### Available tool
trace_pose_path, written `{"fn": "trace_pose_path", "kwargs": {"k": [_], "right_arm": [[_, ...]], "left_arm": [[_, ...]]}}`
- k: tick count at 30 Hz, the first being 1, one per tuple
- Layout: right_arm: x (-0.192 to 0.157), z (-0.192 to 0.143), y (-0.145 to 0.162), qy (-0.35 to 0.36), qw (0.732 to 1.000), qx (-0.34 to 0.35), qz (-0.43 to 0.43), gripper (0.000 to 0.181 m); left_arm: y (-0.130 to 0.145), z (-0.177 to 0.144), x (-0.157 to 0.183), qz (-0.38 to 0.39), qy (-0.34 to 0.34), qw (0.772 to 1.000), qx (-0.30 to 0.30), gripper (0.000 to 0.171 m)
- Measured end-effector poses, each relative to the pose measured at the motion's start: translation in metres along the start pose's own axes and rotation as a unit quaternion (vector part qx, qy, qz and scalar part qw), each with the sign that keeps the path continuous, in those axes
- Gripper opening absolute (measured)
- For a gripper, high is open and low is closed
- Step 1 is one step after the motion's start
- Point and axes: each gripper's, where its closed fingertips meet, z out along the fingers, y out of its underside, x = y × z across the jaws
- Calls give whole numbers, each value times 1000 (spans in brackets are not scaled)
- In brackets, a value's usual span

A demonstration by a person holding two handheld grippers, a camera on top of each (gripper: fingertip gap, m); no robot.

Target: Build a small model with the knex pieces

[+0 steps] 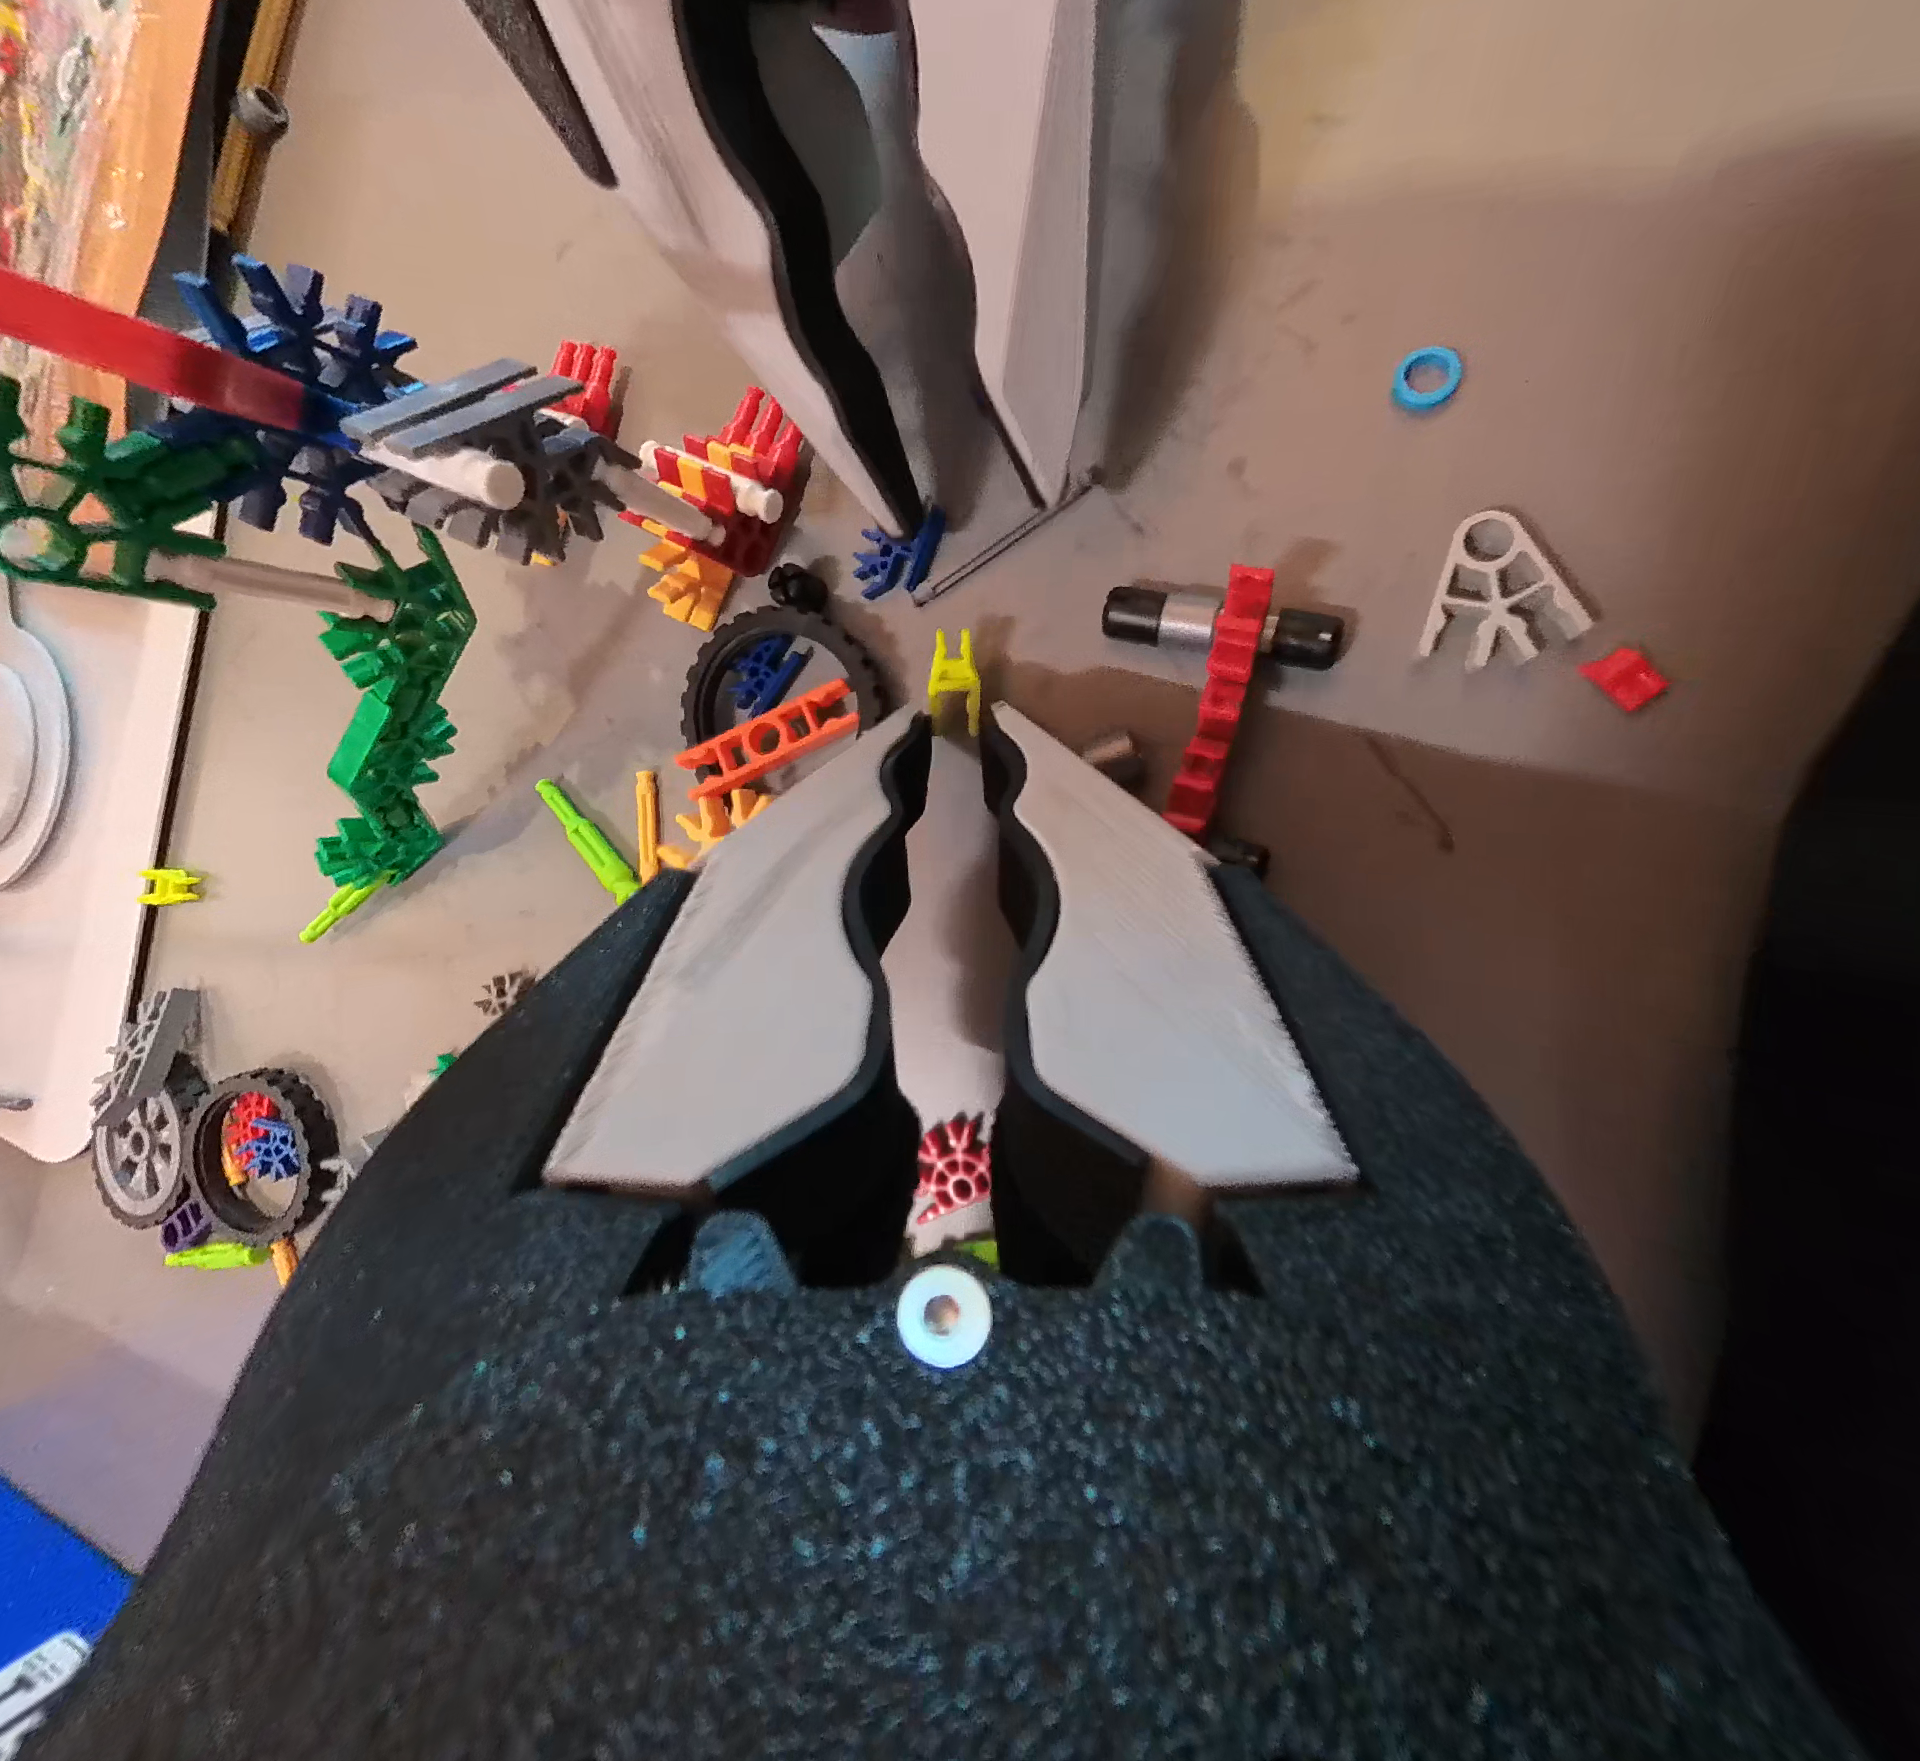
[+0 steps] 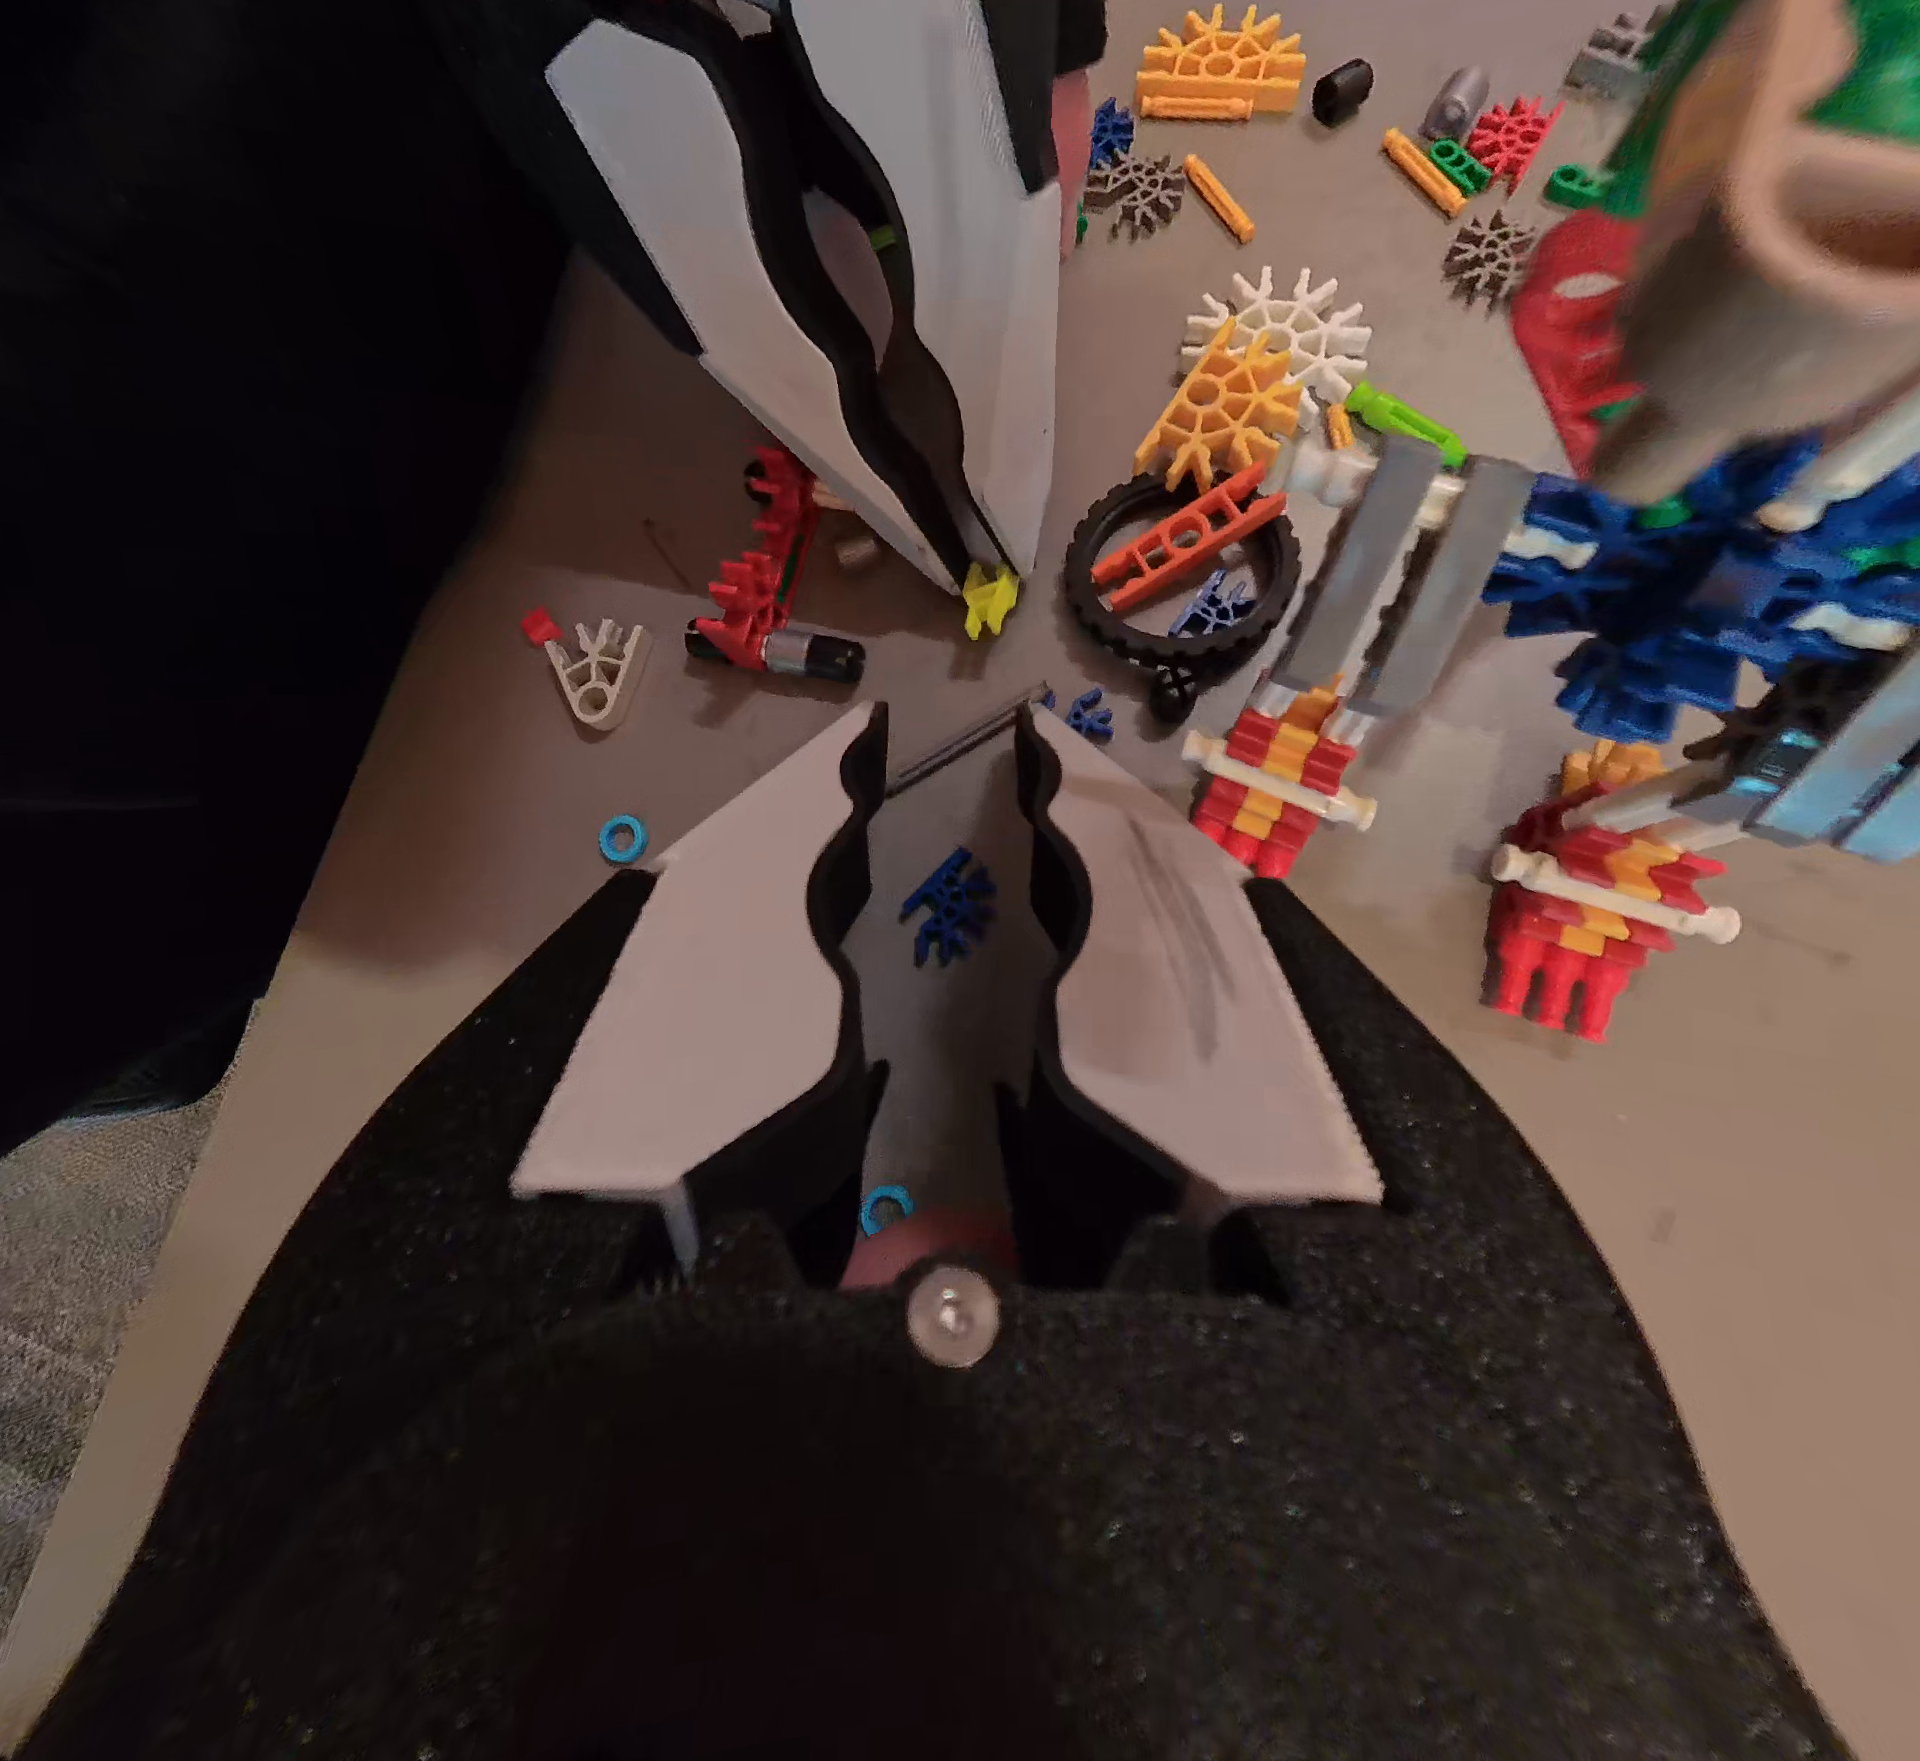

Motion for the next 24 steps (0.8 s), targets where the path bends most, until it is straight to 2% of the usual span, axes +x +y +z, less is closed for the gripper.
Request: {"fn": "trace_pose_path", "kwargs": {"k": [12,18,24], "right_arm": [[-8,6,7,-15,999,-24,-17,23],[-2,9,5,11,999,-29,-22,7],[-2,11,4,12,999,-32,-19,7]], "left_arm": [[-4,0,3,8,-5,1000,4,7],[-5,1,5,9,-4,1000,4,7],[-5,0,5,10,-5,1000,5,7]]}}
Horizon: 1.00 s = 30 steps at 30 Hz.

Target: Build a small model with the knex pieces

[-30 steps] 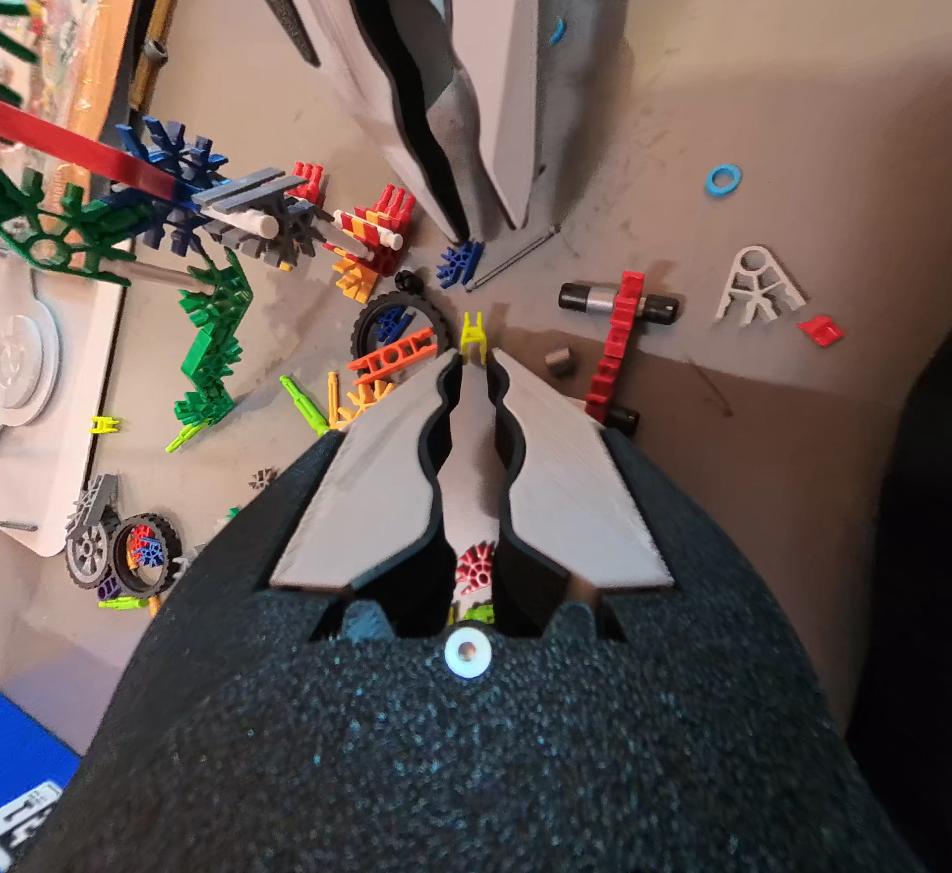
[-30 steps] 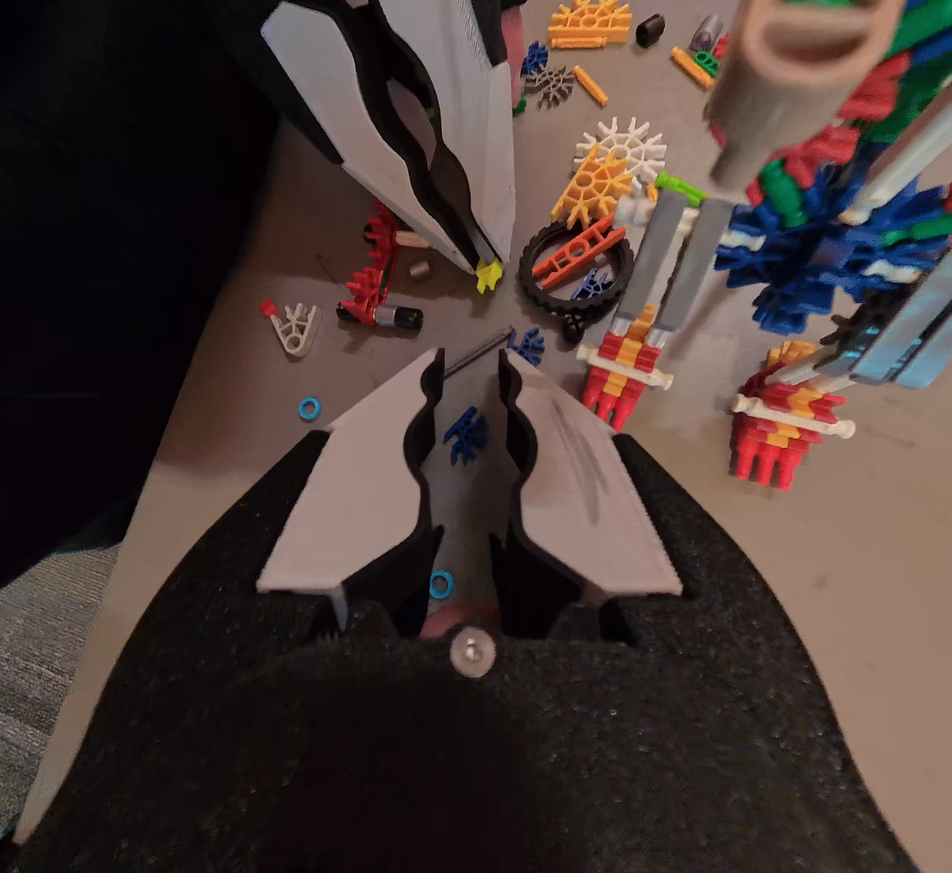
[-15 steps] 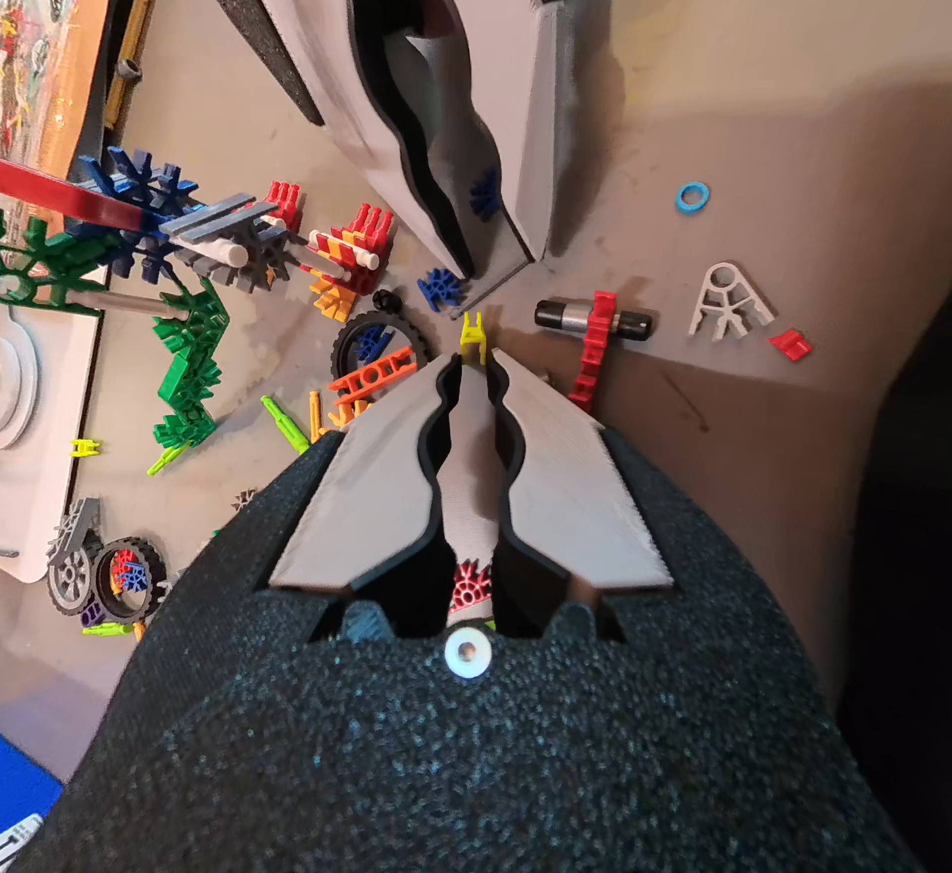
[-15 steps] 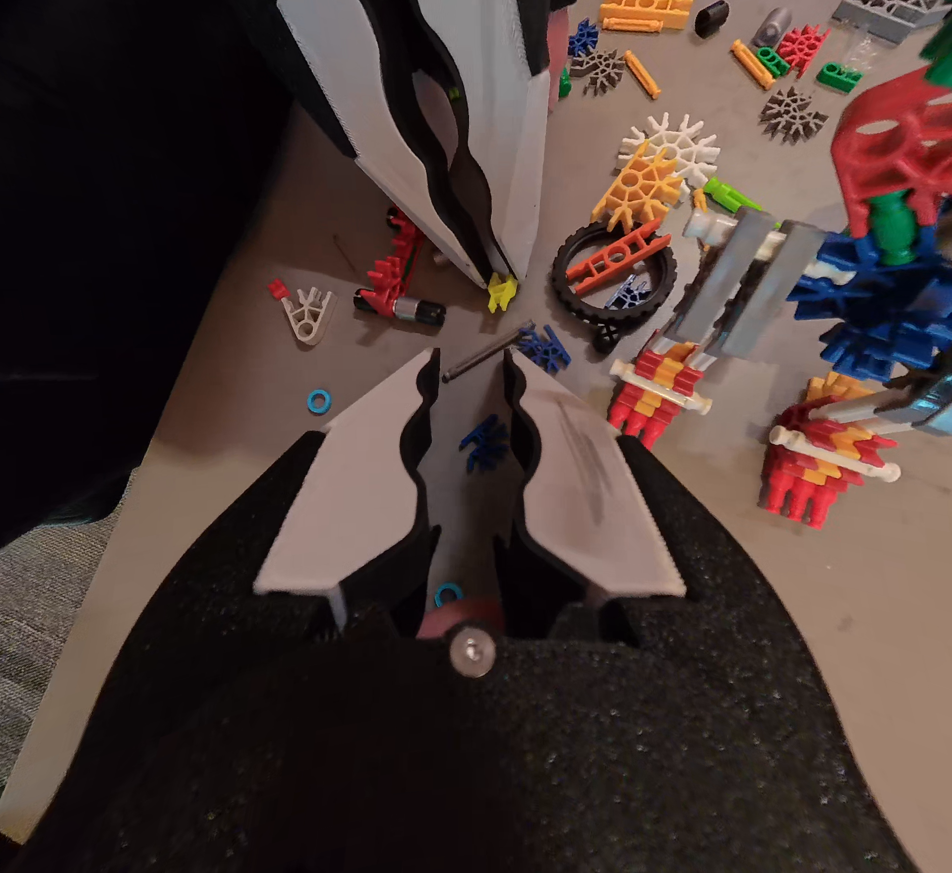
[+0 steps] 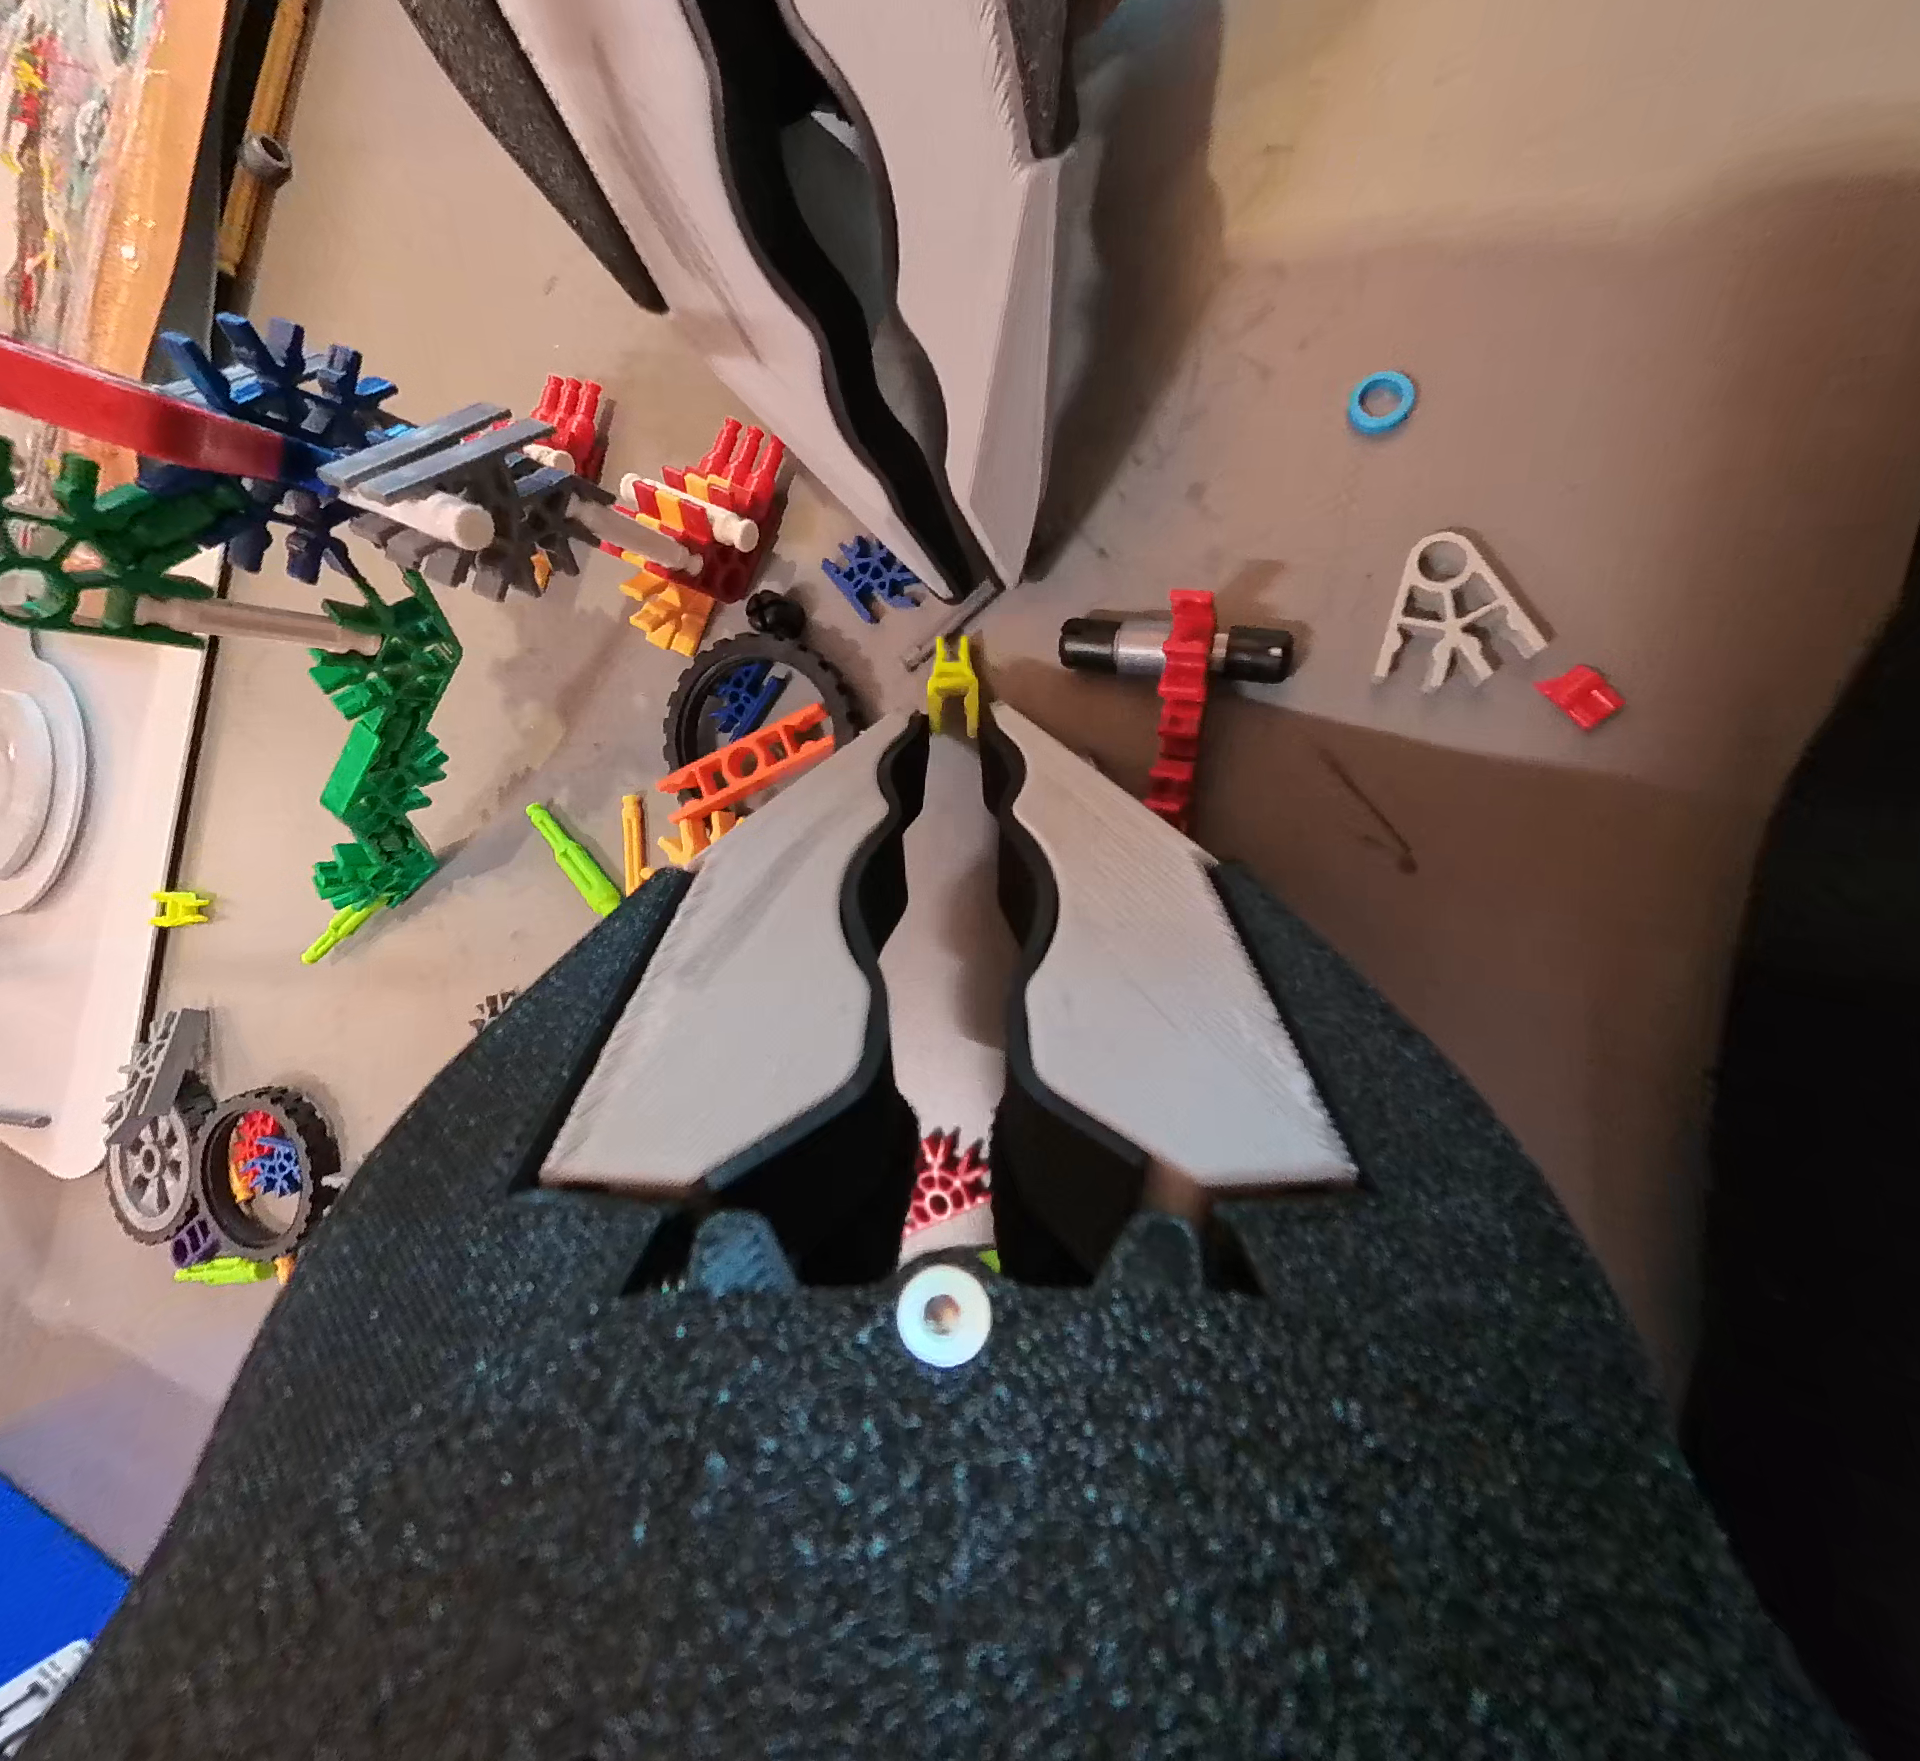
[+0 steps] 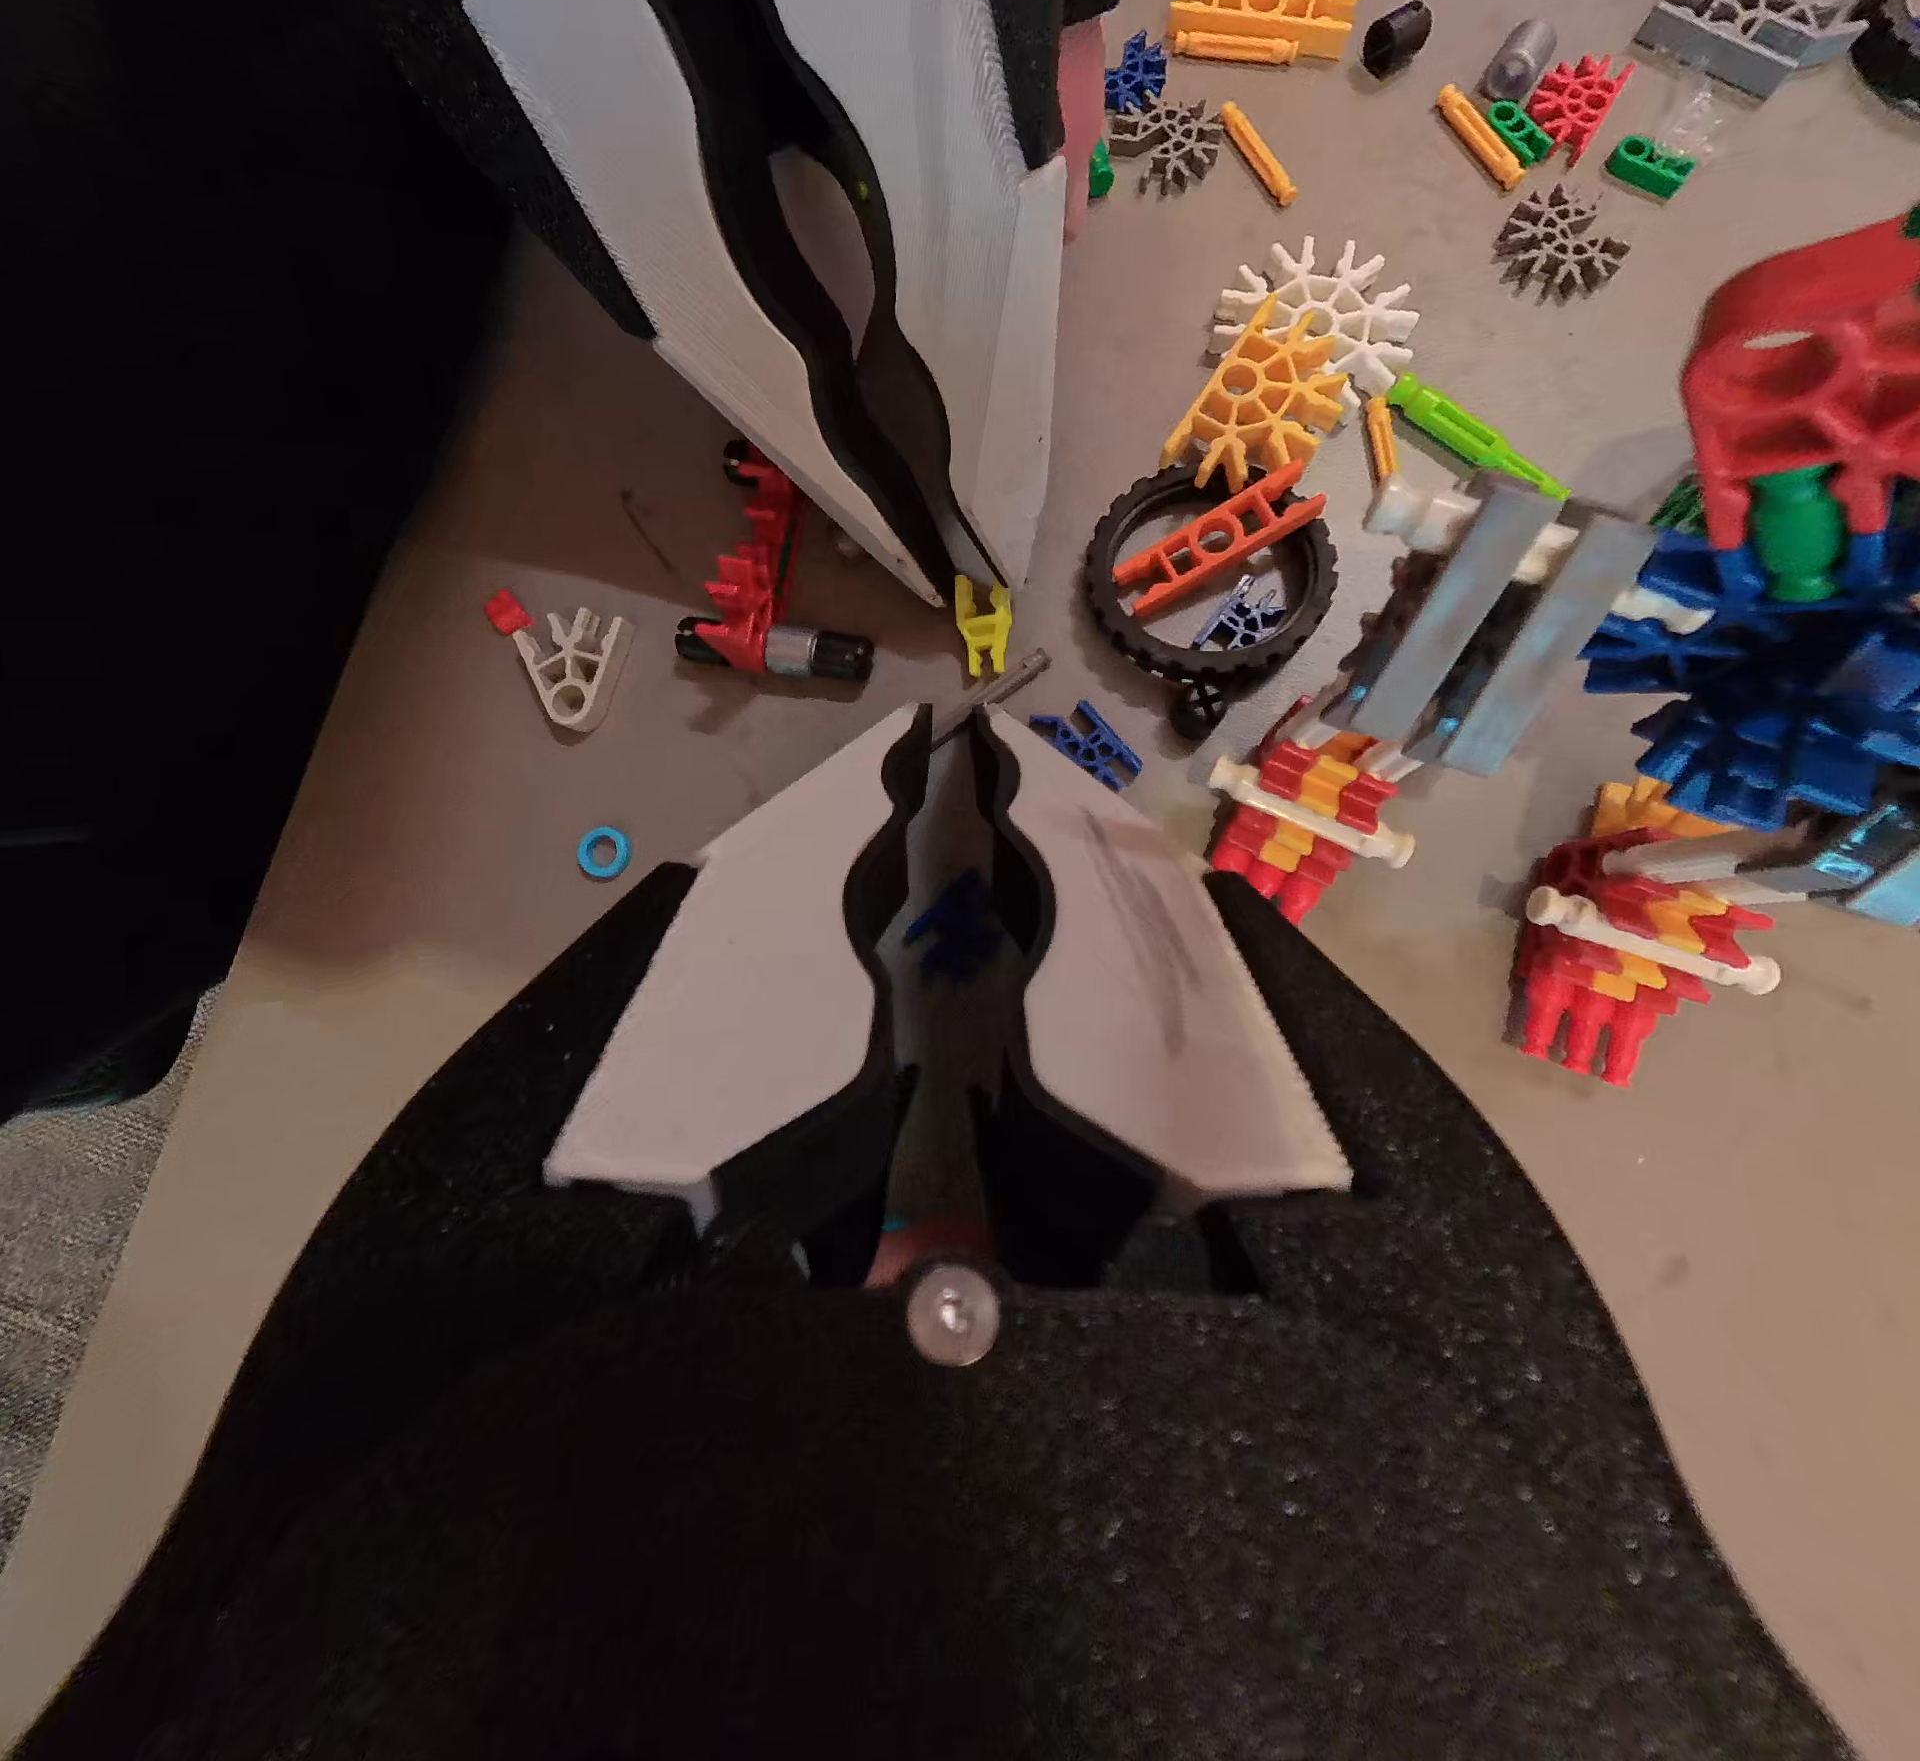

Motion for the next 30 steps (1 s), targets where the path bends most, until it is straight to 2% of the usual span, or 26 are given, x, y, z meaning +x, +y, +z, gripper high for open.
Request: {"fn": "trace_pose_path", "kwargs": {"k": [8,23,26,30], "right_arm": [[3,4,-4,27,999,-13,-17,2],[8,-5,-11,10,999,21,28,4],[6,0,-6,18,1000,1,12,11],[10,3,-3,47,999,-11,-20,2]], "left_arm": [[3,-3,-5,-4,-6,1000,-4,9],[1,-6,-10,-11,-15,1000,7,11],[1,-5,-9,-9,-16,1000,4,12],[2,-5,-10,-9,-17,1000,3,12]]}}
